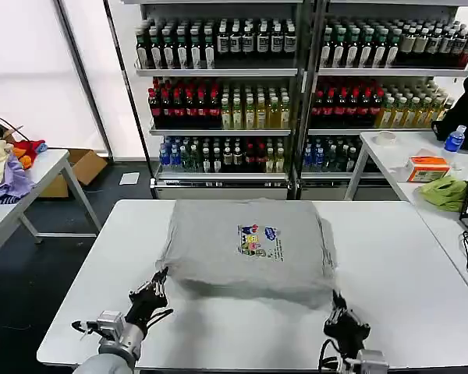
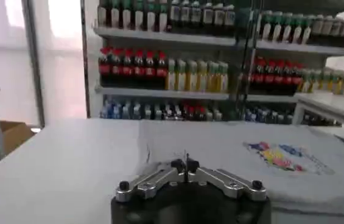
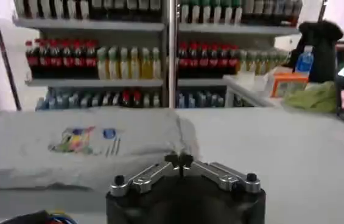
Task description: Fold and organize the clothes.
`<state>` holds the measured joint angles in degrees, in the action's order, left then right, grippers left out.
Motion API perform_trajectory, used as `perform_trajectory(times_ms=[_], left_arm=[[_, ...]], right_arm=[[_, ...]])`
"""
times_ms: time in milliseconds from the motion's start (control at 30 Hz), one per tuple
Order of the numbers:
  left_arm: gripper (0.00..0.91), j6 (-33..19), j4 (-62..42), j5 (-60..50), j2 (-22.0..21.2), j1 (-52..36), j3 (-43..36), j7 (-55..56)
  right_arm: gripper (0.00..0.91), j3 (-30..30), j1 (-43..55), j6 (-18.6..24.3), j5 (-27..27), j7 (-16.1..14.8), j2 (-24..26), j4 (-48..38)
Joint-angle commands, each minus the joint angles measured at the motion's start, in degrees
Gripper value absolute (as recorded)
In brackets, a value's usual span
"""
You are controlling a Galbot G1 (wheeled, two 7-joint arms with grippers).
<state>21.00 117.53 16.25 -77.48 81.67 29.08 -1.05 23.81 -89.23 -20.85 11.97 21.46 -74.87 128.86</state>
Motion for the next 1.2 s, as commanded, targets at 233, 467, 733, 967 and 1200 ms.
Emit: perform_trajectory(times_ms=[233, 467, 733, 967, 1200], left_arm=[[0.000, -0.2, -13.0, 3.6, 0.9, -14.8, -3.1, 1.1], [0.000, -0.2, -18.6, 4.1, 0.9, -18.9, -3.4, 1.4], [0.000, -0.2, -24.0, 4.2, 1.1, -23.3, -5.0, 1.5], [0.000, -0.2, -26.2, 4.2, 1.4, -24.8, -5.3, 1.6], [0.907, 0.1, -27.6, 4.2, 1.9, -25.5, -5.1, 1.7]], right_arm=[[0.000, 0.2, 18.7, -2.3, 0.7, -3.7, 0.8, -13.8], [0.000, -0.2, 23.8, -3.3, 1.8, -5.4, 1.0, -20.6], [0.000, -3.1, 30.1, -4.5, 2.3, -5.7, 1.0, -26.8], [0.000, -5.1, 33.8, -5.0, 2.2, -6.1, 1.0, -29.9], [0.907, -7.2, 36.1, -6.5, 1.6, -6.2, -0.1, -32.3]])
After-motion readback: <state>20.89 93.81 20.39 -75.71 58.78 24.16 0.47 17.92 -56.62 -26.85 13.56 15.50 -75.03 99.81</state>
